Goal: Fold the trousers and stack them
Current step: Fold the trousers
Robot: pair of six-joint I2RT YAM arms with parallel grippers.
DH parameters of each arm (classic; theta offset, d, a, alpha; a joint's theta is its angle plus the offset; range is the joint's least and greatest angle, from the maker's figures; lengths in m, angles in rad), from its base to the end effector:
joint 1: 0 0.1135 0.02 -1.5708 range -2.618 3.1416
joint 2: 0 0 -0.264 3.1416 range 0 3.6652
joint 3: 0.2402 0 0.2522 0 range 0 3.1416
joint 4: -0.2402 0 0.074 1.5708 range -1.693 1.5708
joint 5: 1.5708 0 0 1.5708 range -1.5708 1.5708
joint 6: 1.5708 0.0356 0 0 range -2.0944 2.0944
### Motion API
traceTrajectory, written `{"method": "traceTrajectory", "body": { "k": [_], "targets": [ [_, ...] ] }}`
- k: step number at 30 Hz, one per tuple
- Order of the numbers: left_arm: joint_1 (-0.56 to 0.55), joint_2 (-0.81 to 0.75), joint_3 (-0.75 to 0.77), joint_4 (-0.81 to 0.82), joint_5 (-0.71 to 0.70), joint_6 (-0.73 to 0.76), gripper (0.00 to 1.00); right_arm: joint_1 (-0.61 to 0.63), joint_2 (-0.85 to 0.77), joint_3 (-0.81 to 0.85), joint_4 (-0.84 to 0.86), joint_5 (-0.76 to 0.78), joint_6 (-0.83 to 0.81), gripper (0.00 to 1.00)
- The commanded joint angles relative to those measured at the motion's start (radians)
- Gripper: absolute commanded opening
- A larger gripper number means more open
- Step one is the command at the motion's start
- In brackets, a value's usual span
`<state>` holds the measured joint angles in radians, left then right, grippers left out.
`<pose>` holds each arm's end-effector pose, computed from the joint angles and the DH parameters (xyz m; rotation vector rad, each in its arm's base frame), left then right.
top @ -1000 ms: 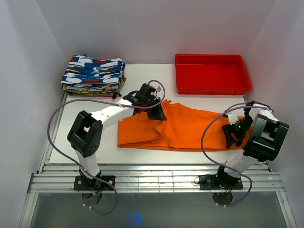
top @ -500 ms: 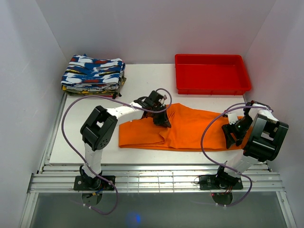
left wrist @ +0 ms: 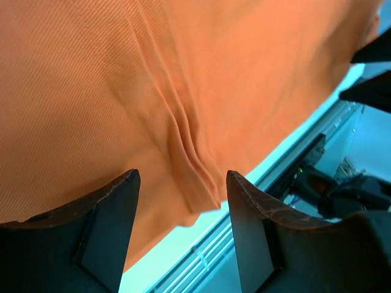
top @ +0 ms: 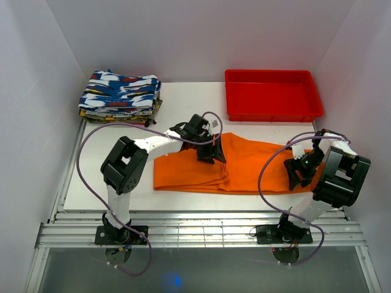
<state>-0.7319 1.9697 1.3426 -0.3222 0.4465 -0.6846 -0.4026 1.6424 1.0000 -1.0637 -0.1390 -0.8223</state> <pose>0.3006 -0.2907 0.1753 0.2666 2.7563 -1.0532 0.2377 -0.0959 0.1698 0.6308 -3.0318 -0.2970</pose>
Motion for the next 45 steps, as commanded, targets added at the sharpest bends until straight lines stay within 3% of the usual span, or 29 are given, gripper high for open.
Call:
{"method": "traceTrajectory", "body": {
  "k": [1,7,8,11,15,17,18,23,28,45],
  "targets": [
    [0.074,-0.153,0.011,-0.064,0.092,0.111,0.69,0.008,-0.022,0.035,-0.024,-0.042,-0.008,0.71],
    [0.339,-0.325,-0.069,-0.24,0.189,0.377,0.73,0.041,-0.085,0.164,-0.129,-0.223,-0.034,0.71],
    [0.427,-0.357,-0.075,-0.271,0.202,0.41,0.76,0.056,-0.104,0.195,-0.136,-0.288,-0.029,0.72],
    [0.625,-0.382,-0.106,-0.365,0.293,0.528,0.8,0.157,-0.127,0.215,-0.095,-0.382,0.04,0.72],
    [0.768,-0.37,-0.135,-0.465,0.27,0.645,0.8,0.359,-0.075,0.238,0.027,-0.48,0.202,0.69],
    [0.804,-0.379,-0.166,-0.474,0.255,0.663,0.79,0.402,0.001,0.264,0.092,-0.543,0.297,0.66],
    [0.812,-0.384,-0.172,-0.475,0.242,0.668,0.79,0.466,0.029,0.294,0.111,-0.56,0.328,0.65],
    [0.835,-0.436,-0.189,-0.479,0.202,0.659,0.79,0.551,0.207,0.365,0.251,-0.643,0.553,0.68],
    [0.836,-0.48,-0.21,-0.485,0.179,0.651,0.79,0.634,0.276,0.397,0.415,-0.579,0.702,0.72],
    [0.841,-0.514,-0.261,-0.476,0.175,0.637,0.79,0.723,0.456,0.506,0.42,-0.51,0.73,0.68]
  ]
}}
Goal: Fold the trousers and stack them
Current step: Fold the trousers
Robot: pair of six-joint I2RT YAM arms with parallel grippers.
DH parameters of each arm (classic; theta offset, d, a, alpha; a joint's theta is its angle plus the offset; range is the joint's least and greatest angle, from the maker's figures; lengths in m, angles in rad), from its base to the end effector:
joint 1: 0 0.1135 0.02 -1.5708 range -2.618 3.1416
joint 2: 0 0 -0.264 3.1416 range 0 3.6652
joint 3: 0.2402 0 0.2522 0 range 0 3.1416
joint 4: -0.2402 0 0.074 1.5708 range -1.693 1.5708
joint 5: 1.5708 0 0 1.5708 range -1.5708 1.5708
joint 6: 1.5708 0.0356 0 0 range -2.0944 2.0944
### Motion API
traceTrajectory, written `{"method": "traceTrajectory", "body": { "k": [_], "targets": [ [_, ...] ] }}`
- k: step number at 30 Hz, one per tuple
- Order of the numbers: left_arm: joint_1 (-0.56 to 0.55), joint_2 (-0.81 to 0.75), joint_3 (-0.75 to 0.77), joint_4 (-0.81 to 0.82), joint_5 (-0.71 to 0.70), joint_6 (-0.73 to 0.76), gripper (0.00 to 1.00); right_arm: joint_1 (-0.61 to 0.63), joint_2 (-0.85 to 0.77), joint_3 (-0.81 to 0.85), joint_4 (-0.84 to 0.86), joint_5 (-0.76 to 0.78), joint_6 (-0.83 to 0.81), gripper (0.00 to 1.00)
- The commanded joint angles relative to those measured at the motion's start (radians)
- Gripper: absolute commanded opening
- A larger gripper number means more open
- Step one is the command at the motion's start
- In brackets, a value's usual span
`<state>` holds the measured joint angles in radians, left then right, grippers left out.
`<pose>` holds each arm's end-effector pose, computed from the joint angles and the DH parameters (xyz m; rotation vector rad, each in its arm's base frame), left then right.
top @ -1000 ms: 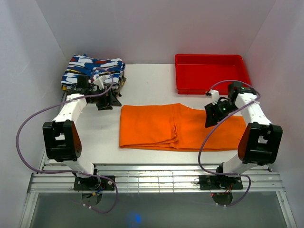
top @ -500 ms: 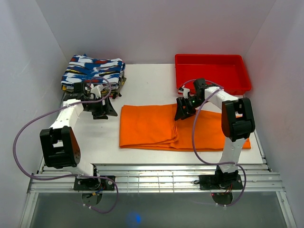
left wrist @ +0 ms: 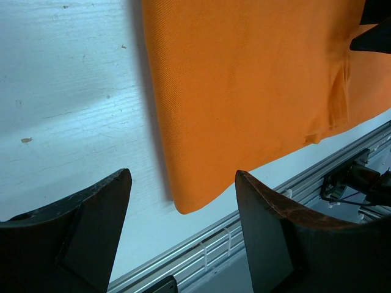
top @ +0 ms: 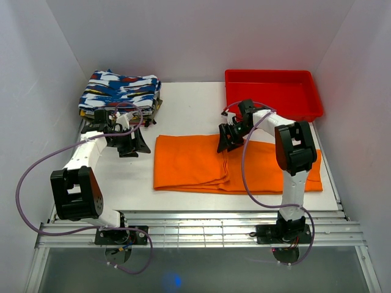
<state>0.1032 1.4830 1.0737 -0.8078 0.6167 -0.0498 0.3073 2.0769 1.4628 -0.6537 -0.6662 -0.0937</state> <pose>0.2818 0.0085 0.2374 -0.0522 2.6607 -0.8333 0.3872 0.1460 0.1549 -0.6900 2.6658 0.9907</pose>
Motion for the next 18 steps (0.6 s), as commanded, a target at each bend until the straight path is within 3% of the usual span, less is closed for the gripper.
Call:
{"method": "traceTrajectory", "body": {
  "k": [1,11,14,15,18],
  "targets": [
    [0.006,-0.027,0.006,0.01,0.006,0.002,0.79,0.015,0.023,0.044,0.009,0.007,0.003,0.66],
    [0.009,-0.023,-0.001,0.013,-0.002,0.002,0.79,0.044,-0.021,0.037,0.016,-0.061,0.011,0.37],
    [0.012,-0.018,0.0,0.013,-0.002,0.001,0.79,0.046,-0.021,0.037,0.011,-0.059,0.012,0.21],
    [0.012,-0.017,0.003,0.015,-0.002,-0.001,0.79,0.046,-0.023,0.039,0.008,-0.062,0.011,0.11],
    [0.012,-0.012,0.006,0.015,-0.012,0.002,0.79,0.046,-0.057,0.03,-0.003,-0.078,0.008,0.08]
  ]
}}
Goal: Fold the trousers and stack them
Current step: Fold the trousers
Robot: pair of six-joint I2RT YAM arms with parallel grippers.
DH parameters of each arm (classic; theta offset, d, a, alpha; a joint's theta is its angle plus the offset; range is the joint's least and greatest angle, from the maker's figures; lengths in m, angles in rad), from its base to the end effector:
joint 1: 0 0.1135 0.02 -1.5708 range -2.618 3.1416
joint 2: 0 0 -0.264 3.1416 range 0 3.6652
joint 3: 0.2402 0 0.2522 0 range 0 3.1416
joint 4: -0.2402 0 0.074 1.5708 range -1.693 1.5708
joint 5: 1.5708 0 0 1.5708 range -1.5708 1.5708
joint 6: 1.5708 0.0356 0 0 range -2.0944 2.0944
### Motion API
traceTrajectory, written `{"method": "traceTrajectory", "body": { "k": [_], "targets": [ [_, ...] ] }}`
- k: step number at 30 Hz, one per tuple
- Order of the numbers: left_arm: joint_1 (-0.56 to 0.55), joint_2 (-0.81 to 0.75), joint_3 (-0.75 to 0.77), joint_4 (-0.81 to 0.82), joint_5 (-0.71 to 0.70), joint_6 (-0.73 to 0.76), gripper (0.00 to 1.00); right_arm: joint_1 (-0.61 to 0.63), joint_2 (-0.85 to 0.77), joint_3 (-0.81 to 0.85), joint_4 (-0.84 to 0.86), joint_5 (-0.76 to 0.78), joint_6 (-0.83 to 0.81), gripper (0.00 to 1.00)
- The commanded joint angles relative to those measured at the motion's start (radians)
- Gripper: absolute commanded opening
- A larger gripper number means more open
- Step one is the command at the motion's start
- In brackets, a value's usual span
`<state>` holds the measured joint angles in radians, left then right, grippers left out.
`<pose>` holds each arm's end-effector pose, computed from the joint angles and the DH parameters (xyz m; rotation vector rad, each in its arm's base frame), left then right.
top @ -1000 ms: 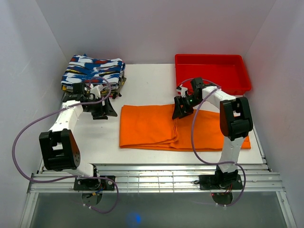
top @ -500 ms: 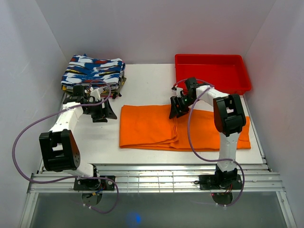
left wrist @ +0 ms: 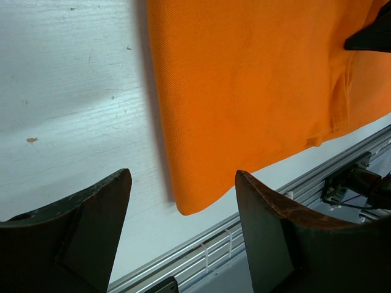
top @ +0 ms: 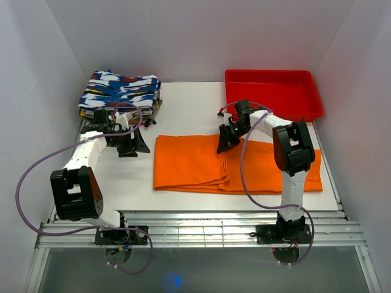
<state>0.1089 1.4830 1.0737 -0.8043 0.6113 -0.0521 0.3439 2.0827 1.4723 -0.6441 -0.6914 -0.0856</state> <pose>0.2821 0.0103 0.2374 -0.0627 2.6587 -0.8239 0.3840 0.1616 0.1560 -0.7377 2.6439 1.0350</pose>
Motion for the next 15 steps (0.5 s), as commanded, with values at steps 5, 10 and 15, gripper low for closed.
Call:
{"method": "traceTrajectory", "body": {
  "k": [5,10,15],
  "targets": [
    [0.012,-0.006,0.019,0.007,-0.024,0.009,0.82,0.003,-0.209,-0.084,-0.005,-0.053,-0.005,0.08],
    [0.012,0.017,0.009,0.011,-0.012,0.009,0.82,-0.04,-0.248,-0.196,-0.003,-0.022,-0.031,0.08],
    [0.009,0.066,-0.017,0.068,0.085,-0.011,0.82,-0.052,-0.159,-0.187,0.017,0.003,-0.068,0.08]
  ]
}}
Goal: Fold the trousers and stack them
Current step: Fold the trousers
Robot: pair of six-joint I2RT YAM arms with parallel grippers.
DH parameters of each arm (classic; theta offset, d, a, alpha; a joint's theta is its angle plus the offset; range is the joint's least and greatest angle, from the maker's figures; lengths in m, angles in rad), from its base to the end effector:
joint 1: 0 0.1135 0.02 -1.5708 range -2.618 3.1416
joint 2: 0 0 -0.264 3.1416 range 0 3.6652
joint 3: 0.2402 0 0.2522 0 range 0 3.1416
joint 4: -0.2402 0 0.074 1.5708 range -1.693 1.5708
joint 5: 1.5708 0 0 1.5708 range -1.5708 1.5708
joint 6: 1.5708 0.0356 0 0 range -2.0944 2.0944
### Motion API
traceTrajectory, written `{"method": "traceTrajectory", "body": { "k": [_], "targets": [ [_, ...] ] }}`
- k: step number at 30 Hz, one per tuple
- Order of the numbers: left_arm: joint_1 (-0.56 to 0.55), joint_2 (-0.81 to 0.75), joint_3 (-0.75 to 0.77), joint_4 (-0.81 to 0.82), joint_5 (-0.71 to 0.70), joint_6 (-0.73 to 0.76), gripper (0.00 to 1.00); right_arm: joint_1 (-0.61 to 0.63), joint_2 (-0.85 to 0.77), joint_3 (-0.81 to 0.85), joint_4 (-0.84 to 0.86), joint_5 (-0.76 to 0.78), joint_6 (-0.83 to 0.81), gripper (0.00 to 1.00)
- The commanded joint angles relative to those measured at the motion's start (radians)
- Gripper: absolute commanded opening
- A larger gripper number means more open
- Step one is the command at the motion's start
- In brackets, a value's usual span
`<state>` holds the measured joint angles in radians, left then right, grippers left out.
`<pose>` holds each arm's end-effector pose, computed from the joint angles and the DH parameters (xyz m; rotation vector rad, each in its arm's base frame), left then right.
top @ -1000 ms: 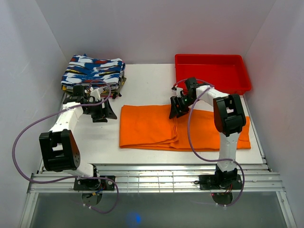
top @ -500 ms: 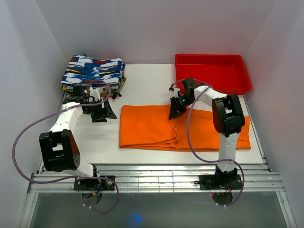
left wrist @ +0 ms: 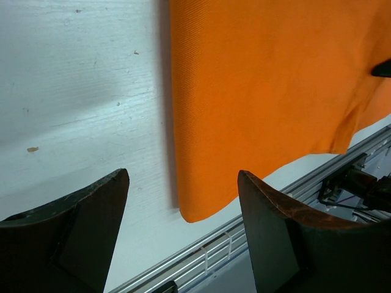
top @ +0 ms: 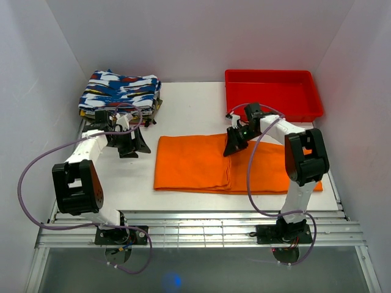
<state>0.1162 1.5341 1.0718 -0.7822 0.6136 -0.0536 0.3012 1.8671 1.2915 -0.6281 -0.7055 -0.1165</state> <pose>0.2898 0.0132 0.2241 -0.0880 2.6836 -0.8352 0.3479 0.1323 0.1886 -0.7312 2.5711 1.0233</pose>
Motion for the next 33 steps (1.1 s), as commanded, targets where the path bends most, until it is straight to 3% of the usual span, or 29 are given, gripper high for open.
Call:
{"method": "traceTrajectory", "body": {
  "k": [1,12,17,21,22,25,30,33],
  "targets": [
    [-0.007,0.026,-0.019,0.052,0.089,-0.009,0.82,-0.01,0.091,0.005,0.01,0.02,-0.038,0.08],
    [-0.029,0.112,-0.162,0.227,0.141,-0.049,0.69,-0.008,0.175,0.04,0.044,0.055,-0.041,0.09],
    [-0.035,0.162,-0.205,0.33,0.218,-0.115,0.58,-0.008,0.178,0.048,0.021,0.083,-0.064,0.33],
    [-0.036,0.204,-0.213,0.42,0.264,-0.166,0.45,-0.01,0.17,0.083,-0.033,0.1,-0.107,0.65],
    [-0.036,0.21,-0.211,0.431,0.276,-0.175,0.43,-0.013,0.158,0.092,-0.053,0.115,-0.115,0.68],
    [-0.044,0.225,-0.202,0.463,0.311,-0.19,0.43,-0.031,0.126,0.098,-0.091,0.129,-0.152,0.75],
    [-0.052,0.244,-0.214,0.495,0.339,-0.196,0.44,-0.077,0.087,0.095,-0.165,0.139,-0.21,0.78],
    [-0.055,0.247,-0.231,0.537,0.394,-0.213,0.54,-0.117,0.044,0.072,-0.2,0.147,-0.233,0.79]
  ]
}}
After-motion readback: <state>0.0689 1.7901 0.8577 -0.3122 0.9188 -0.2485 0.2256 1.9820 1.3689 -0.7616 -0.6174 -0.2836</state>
